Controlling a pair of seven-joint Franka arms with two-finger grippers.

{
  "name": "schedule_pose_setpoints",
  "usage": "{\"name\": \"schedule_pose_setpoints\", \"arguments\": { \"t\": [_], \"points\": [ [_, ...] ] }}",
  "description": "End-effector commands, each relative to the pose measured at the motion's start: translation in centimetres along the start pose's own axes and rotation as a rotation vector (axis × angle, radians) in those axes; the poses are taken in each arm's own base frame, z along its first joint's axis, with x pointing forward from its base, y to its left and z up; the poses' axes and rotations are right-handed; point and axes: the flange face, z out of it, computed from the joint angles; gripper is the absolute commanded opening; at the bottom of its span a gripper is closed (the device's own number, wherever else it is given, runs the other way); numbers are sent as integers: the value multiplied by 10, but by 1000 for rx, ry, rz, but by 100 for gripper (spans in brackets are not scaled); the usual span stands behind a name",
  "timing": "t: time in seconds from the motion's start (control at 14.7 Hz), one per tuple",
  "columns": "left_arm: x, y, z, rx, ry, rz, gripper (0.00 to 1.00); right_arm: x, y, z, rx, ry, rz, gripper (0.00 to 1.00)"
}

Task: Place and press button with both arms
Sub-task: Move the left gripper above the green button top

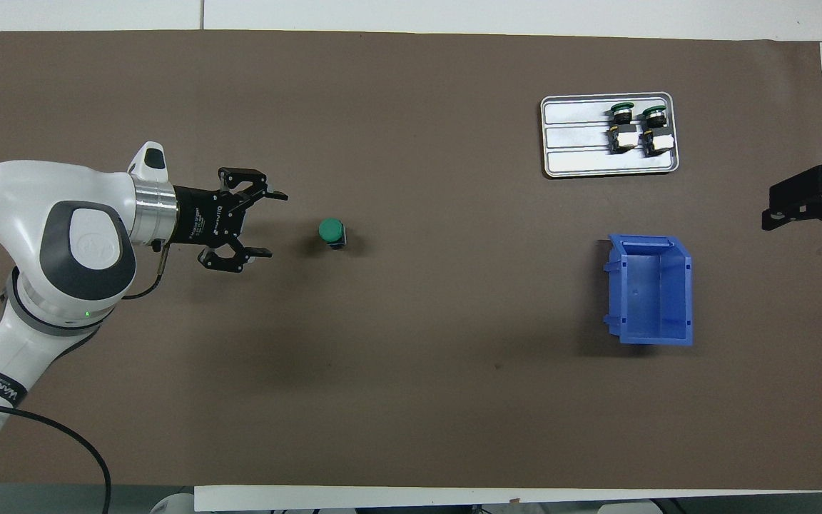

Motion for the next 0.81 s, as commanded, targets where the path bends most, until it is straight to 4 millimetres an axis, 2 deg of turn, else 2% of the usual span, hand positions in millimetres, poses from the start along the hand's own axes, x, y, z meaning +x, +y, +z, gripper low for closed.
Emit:
{"name": "schedule_pose_setpoints", "arguments": {
  "t": [0.0, 0.14, 0.34, 0.48, 0.61, 0.75],
  "points": [
    [-11, 22, -17, 81, 56, 119, 100, -6, 2, 1, 4, 10, -20, 99],
    [-17, 33, -27, 126, 110, 192, 100, -5, 2, 1, 4, 8, -20, 99],
    [-35, 51, -33, 214, 186, 305, 99, -5, 2, 1, 4, 8, -20, 99],
    [-60, 63, -18, 336, 237, 430, 96, -6, 2, 1, 4, 10, -20, 99],
    [-71, 70, -18, 415, 282, 491, 94, -5, 2, 1, 4, 8, -20, 99],
    [-88, 76, -7, 431, 314, 555, 94, -5, 2, 1, 4, 8, -20, 99]
  ]
}}
